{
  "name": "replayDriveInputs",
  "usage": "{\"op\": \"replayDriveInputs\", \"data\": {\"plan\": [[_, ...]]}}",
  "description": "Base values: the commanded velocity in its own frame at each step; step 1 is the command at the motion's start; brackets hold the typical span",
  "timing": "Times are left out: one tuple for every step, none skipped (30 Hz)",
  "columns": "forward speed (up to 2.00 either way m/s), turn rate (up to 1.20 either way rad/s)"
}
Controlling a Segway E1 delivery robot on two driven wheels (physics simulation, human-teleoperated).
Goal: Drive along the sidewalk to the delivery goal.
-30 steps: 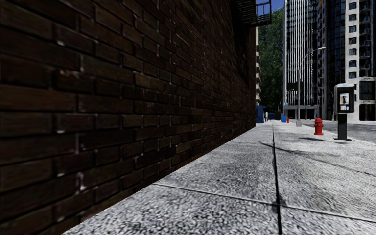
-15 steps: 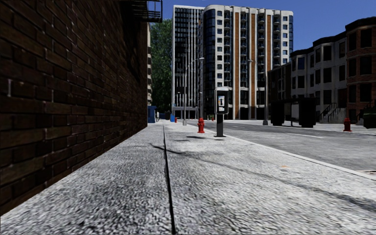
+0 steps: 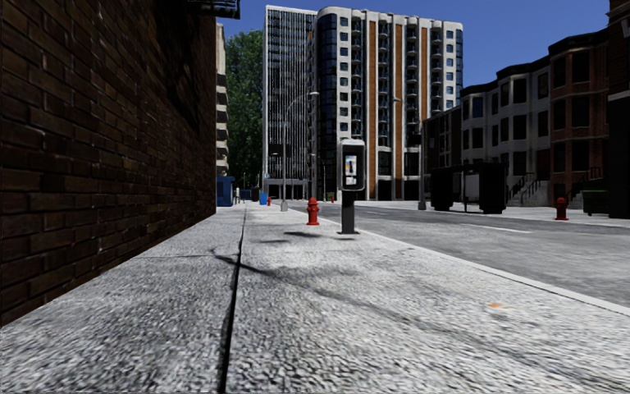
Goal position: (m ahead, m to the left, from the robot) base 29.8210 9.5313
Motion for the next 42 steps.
{"op": "replayDriveInputs", "data": {"plan": [[1.69, 0.0], [1.75, 0.0], [1.75, 0.0], [1.82, 0.0], [1.86, 0.0], [1.91, 0.0], [1.96, 0.0], [1.96, 0.0], [1.98, 0.4], [1.98, 0.6], [1.98, 0.76], [1.99, 0.82], [1.99, 0.81], [1.99, 0.28], [1.99, 0.28], [1.99, 0.08], [1.99, 0.02], [1.99, 0.0], [1.99, 0.0], [1.99, 0.0], [1.99, 0.0], [1.99, 0.0], [1.99, 0.0], [1.99, 0.0], [1.99, 0.0], [1.99, 0.0], [1.99, 0.0], [1.99, 0.0], [1.99, 0.0], [1.99, 0.0], [1.99, 0.0], [1.99, 0.0], [1.99, 0.0], [1.99, 0.05], [1.99, 0.25], [1.99, 0.25], [2.0, 0.49], [2.0, 0.67], [2.0, 0.74], [2.0, 0.75], [2.0, 0.68], [2.0, 0.68]]}}
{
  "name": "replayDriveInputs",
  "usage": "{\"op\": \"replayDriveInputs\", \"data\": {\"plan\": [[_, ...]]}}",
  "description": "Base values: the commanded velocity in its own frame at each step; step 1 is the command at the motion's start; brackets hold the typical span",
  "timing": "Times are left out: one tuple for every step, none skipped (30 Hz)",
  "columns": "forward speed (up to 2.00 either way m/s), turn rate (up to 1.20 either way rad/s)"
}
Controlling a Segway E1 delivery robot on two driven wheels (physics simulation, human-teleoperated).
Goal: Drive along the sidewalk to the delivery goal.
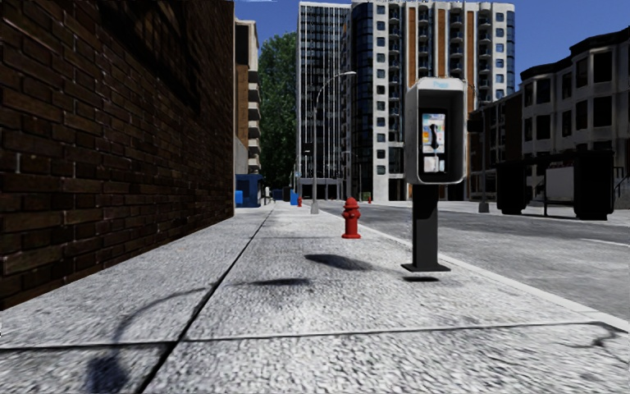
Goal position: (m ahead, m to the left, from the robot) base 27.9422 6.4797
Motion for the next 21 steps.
{"op": "replayDriveInputs", "data": {"plan": [[2.0, 0.24], [2.0, 0.11], [2.0, 0.04], [2.0, 0.02], [2.0, 0.02], [2.0, 0.0], [2.0, 0.0], [2.0, 0.0], [2.0, 0.0], [2.0, 0.0], [2.0, 0.0], [2.0, 0.0], [2.0, 0.0], [2.0, 0.0], [2.0, 0.0], [2.0, 0.45], [2.0, 0.89], [2.0, 0.98], [2.0, 0.98], [2.0, 1.01], [2.0, 0.56]]}}
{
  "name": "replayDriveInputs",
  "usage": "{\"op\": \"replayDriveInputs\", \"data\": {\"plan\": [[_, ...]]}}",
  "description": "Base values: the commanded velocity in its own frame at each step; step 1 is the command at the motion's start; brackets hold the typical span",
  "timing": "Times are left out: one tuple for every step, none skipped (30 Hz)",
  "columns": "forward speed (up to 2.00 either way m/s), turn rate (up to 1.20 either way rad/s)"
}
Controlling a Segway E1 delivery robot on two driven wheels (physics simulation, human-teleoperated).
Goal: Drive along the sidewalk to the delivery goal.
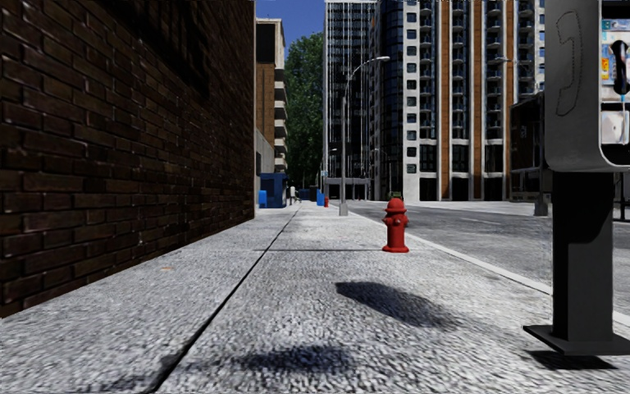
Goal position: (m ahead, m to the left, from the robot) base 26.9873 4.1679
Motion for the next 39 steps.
{"op": "replayDriveInputs", "data": {"plan": [[2.0, 0.14], [2.0, 0.11], [2.0, 0.09], [2.0, 0.04], [2.0, 0.04], [2.0, 0.02], [2.0, 0.0], [2.0, 0.0], [2.0, 0.0], [2.0, 0.0], [2.0, 0.0], [2.0, 0.0], [2.0, 0.0], [2.0, 0.0], [2.0, 0.0], [2.0, 0.0], [2.0, 0.0], [2.0, 0.0], [2.0, 0.0], [2.0, 0.0], [2.0, 0.0], [2.0, 0.0], [2.0, 0.0], [1.99, 0.0], [1.99, 0.0], [1.99, 0.0], [1.99, 0.0], [1.99, 0.0], [1.99, 0.0], [1.99, 0.0], [1.99, 0.0], [1.99, 0.0], [1.99, 0.0], [1.99, 0.0], [1.99, 0.0], [2.0, 0.0], [2.0, 0.0], [2.0, 0.0], [2.0, 0.0]]}}
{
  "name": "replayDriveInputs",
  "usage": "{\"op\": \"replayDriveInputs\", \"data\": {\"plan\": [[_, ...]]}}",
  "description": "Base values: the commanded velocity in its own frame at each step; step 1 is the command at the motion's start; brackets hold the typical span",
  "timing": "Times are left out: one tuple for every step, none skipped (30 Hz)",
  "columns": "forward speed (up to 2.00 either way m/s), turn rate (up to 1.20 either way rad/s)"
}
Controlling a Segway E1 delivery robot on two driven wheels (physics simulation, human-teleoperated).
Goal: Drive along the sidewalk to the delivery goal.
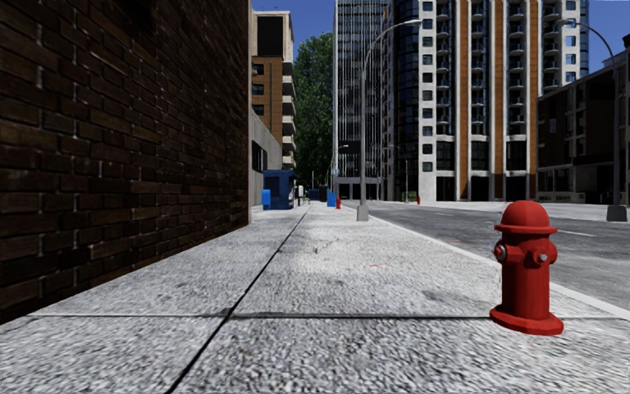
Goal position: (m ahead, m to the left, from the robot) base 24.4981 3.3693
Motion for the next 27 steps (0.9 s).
{"op": "replayDriveInputs", "data": {"plan": [[2.0, 0.0], [2.0, 0.0], [2.0, 0.0], [2.0, 0.0], [2.0, 0.0], [2.0, 0.0], [2.0, 0.0], [2.0, 0.0], [2.0, 0.0], [2.0, 0.0], [2.0, 0.0], [2.0, 0.0], [2.0, 0.0], [2.0, 0.0], [2.0, 0.0], [2.0, 0.0], [2.0, 0.0], [2.0, 0.0], [2.0, 0.0], [2.0, 0.0], [2.0, 0.0], [2.0, 0.0], [2.0, 0.0], [2.0, 0.0], [2.0, 0.0], [2.0, 0.0], [2.0, 0.0]]}}
